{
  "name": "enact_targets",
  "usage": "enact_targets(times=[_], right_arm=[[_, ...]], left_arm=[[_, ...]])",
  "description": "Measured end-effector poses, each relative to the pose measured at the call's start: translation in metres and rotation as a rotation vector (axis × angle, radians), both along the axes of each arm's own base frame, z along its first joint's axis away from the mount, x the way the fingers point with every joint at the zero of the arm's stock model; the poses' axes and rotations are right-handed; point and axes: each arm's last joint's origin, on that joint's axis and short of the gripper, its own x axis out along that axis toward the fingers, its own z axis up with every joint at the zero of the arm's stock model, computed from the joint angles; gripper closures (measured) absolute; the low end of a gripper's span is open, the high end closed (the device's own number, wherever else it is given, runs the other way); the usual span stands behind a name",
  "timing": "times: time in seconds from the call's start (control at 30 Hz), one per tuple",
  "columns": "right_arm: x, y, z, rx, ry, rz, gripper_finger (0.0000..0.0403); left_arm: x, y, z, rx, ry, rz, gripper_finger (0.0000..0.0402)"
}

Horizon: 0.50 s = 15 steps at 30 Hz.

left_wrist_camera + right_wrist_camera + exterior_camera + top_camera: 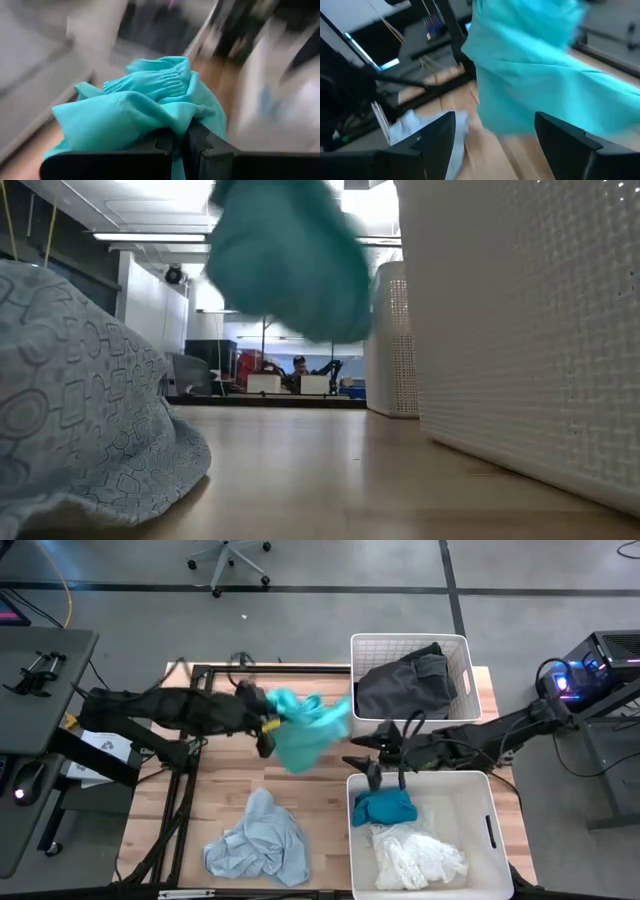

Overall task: Sort clothes
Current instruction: Put the light blue short into the bottom white laundry bin

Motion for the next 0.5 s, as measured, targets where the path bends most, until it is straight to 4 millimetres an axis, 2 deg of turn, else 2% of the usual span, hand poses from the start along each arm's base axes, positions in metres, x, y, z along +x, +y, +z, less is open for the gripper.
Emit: enact_targets(times=[0.1,0.23,0.37,0.5], right_arm=[[0.015,-0.003,0.005,-0.026,-0.104,0.03,0.0142],[0.026,-0.012,0.013,-0.085,-0.211,0.011,0.0142],[0.028,-0.021,0.018,-0.137,-0.246,-0.023,0.0142],[0.03,-0.027,0.022,-0.191,-0.277,0.046,0.0142]], left_arm=[[0.009,-0.002,0.025,0.05,-0.206,-0.055,0.0401],[0.022,-0.006,0.041,0.064,-0.396,-0.134,0.0401],[0.035,-0.01,0.048,0.048,-0.526,-0.191,0.0401],[0.058,-0.013,0.042,0.027,-0.579,-0.261,0.0401]])
